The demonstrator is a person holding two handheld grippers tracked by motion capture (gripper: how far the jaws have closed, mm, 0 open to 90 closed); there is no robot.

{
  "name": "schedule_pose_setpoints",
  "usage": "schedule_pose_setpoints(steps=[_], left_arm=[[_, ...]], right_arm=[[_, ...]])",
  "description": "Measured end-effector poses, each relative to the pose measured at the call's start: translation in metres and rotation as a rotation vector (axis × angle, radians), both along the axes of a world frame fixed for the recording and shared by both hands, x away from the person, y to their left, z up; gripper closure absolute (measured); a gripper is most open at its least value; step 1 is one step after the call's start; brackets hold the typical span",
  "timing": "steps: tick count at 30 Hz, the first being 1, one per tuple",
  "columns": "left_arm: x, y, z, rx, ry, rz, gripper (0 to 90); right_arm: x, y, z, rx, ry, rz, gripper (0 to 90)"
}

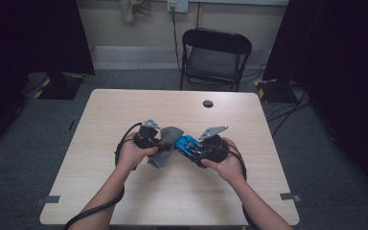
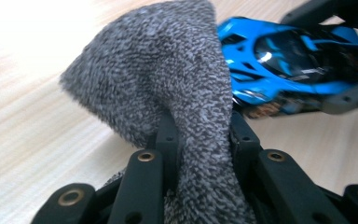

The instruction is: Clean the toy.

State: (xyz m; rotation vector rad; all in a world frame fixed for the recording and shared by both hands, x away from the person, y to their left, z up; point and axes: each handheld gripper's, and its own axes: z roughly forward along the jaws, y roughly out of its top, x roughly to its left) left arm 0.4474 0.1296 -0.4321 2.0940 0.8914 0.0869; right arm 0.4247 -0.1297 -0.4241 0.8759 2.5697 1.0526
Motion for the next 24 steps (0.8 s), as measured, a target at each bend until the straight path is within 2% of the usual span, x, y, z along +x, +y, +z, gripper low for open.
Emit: schedule_pose_setpoints(steps=[5,7,10,13,18,24], left_arm=[[-0.009,0.002,0.001,-0.023,0.016,-0.011,71.6],[-0.011,0.007,0.002,-0.014,0.012,0.018,71.6],[-0.005,0.017,0.002,-0.005,-0.001,0.097,71.6],[0.000,0.020,0.001,0.001,-0.003,0.131,71.5],[-0.001,0.010,0.000,-0.007,0.003,0.075,71.5],[-0.008,0.007,0.000,-0.020,0.009,0.049,71.6]], right_arm=[[0.002,-0.004,-0.001,-0.004,0.001,-0.018,28.5],[0.004,-0.006,-0.002,-0.001,0.004,-0.019,28.5],[0.002,-0.005,-0.002,0.002,0.007,-0.014,28.5],[-0.001,-0.001,0.000,0.004,0.004,0.004,28.5],[-0.003,0.008,0.006,0.011,-0.008,0.023,28.5],[0.001,0.005,0.007,-0.003,-0.005,0.015,28.5]])
